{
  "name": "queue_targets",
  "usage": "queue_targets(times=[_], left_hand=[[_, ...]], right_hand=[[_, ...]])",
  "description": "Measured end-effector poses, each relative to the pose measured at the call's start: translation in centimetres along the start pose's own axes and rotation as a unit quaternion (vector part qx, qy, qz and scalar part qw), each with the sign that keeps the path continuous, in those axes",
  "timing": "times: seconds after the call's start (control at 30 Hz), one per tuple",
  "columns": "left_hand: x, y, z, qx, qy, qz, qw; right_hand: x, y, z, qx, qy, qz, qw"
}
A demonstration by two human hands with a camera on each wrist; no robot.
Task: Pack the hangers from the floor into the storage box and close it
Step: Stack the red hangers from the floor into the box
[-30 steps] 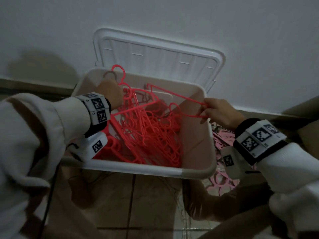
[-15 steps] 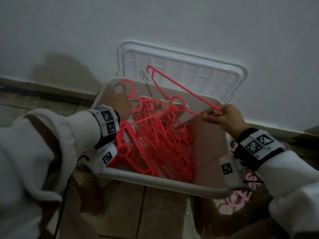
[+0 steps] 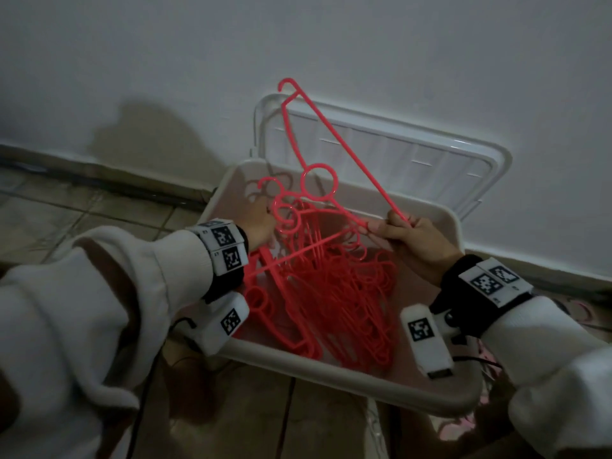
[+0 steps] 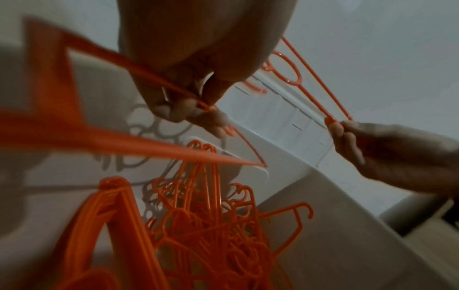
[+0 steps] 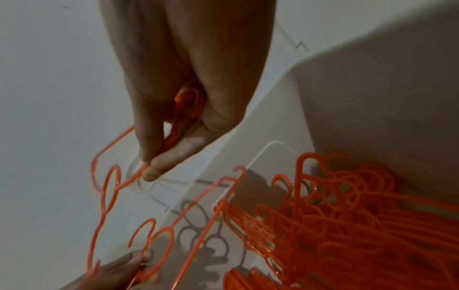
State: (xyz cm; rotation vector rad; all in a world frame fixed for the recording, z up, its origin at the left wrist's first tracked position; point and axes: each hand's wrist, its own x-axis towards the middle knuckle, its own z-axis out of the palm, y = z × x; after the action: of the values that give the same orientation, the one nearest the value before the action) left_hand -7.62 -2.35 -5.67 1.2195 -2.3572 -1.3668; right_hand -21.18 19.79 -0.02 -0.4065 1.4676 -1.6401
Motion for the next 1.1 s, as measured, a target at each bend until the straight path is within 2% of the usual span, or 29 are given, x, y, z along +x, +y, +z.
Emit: queue_targets(times=[0.1, 0.2, 0.3, 0.37, 0.47, 0.53, 0.63, 0.73, 0.8, 0.83, 0.87, 0.97, 1.0, 1.1], left_hand=[[-3.2, 2.9, -0.2, -0.099, -0.086, 0.01, 0.991], [-4.7, 4.1, -0.2, -0.257, -0.174, -0.017, 0.95], [-4.7, 3.9, -0.1, -0.305, -0.222, -0.03, 0.926], [-4.8, 4.4, 0.4, -0.328, -0.234, -0.022, 0.915], [-4.9, 5.3, 0.6, -0.381, -0.241, -0.037, 0.892], [-4.8, 5.5, 0.7, -0.374, -0.212, -0.035, 0.902], [-5.0, 5.2, 1.1, -0.329, -0.136, -0.005, 0.934], [-4.9, 5.0, 0.9, -0.264, -0.111, 0.006, 0.958], [-4.7, 5.1, 0.3, -0.224, -0.1, 0.002, 0.969], [-4.7, 5.1, 0.0, -0.205, -0.091, -0.002, 0.975], [-4.6, 5.2, -0.3, -0.192, -0.082, -0.01, 0.978], [-4.0, 4.2, -0.7, -0.177, -0.037, -0.026, 0.983], [-3.7, 3.8, -0.7, -0.172, -0.02, -0.031, 0.984], [-2.7, 2.4, -0.5, -0.131, 0.002, -0.027, 0.991]], right_hand=[[0.3, -0.2, 0.6, 0.006, -0.001, 0.008, 1.0], [0.3, 0.2, 0.9, 0.046, -0.012, 0.005, 0.999], [0.8, 1.1, 1.1, 0.059, -0.027, 0.033, 0.997], [0.8, 1.6, 2.0, -0.009, -0.037, 0.064, 0.997], [0.4, 2.6, 3.1, -0.171, -0.089, 0.044, 0.98], [0.1, 3.1, 3.2, -0.24, -0.16, 0.054, 0.956], [-0.2, 3.2, 3.3, -0.277, -0.249, 0.103, 0.922], [-0.3, 2.1, 3.4, -0.393, -0.247, 0.097, 0.88], [0.3, 1.0, 2.9, -0.421, -0.21, 0.099, 0.877], [0.8, 0.6, 2.5, -0.458, -0.182, 0.086, 0.866], [1.4, 0.4, 1.8, -0.521, -0.147, 0.067, 0.838], [2.7, 0.3, 0.4, -0.707, -0.094, 0.058, 0.698], [3.1, 0.8, 0.2, -0.734, -0.099, 0.078, 0.667], [4.2, 3.0, -0.8, -0.773, -0.129, 0.166, 0.599]])
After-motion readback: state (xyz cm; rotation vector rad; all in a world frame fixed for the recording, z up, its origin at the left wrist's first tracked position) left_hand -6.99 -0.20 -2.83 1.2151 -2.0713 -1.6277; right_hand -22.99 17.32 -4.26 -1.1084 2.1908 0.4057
